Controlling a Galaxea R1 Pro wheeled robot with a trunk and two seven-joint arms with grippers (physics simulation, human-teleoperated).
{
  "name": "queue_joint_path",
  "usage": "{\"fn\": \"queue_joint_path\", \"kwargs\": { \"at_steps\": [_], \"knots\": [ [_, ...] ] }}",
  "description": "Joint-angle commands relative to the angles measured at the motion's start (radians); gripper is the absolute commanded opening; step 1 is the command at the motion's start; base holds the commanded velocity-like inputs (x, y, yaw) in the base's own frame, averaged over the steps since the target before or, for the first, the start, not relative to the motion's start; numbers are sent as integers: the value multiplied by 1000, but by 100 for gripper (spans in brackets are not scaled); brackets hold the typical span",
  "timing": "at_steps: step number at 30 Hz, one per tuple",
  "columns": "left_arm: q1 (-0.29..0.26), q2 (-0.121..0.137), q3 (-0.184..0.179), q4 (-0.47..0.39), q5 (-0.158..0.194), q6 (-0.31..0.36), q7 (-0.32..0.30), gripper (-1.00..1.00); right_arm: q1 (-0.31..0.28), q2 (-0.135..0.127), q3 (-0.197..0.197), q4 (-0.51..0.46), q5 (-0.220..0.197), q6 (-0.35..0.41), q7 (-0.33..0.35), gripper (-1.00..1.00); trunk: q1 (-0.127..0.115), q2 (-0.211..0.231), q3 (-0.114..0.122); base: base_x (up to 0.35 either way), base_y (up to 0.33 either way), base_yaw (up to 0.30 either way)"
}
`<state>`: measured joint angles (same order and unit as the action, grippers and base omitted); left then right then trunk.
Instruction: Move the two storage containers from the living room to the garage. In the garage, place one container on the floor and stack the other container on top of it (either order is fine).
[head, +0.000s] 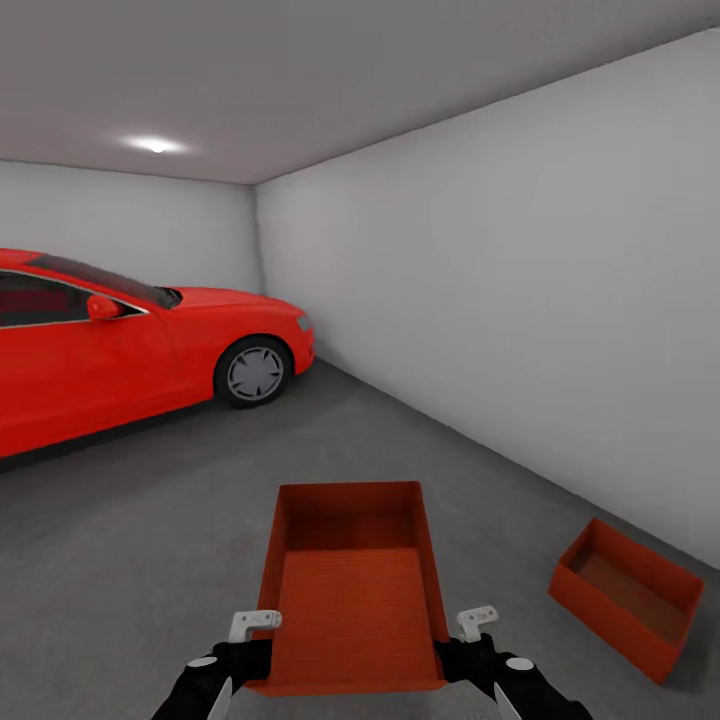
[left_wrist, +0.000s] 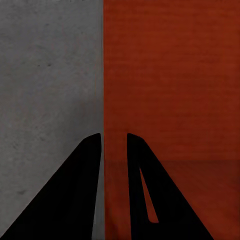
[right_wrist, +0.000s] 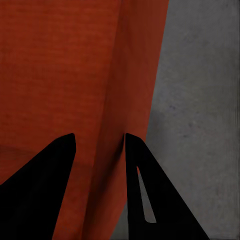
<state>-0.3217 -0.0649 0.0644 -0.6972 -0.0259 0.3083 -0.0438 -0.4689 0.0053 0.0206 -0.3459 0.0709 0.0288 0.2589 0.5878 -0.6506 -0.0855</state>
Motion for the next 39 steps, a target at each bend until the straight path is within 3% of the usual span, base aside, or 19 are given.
{"fn": "queue_joint_path", "kwargs": {
  "at_steps": [1, 9, 39],
  "knots": [
    [0, 19, 9, -1, -25, 6, 27, -100, -1, -1, 23, -4, -10, -6, 100, -100, 0, -2, -2, 0, 0, -300],
    [0, 20, 9, -1, -25, 6, 27, -100, -1, -1, 23, -4, -10, -6, 100, -100, 0, -2, -2, 87, 0, -300],
    [0, 21, 9, -1, -25, 6, 29, -100, -1, -1, 23, -4, -10, -6, 100, -100, 0, -2, -2, 315, 0, -300]
  ]
}}
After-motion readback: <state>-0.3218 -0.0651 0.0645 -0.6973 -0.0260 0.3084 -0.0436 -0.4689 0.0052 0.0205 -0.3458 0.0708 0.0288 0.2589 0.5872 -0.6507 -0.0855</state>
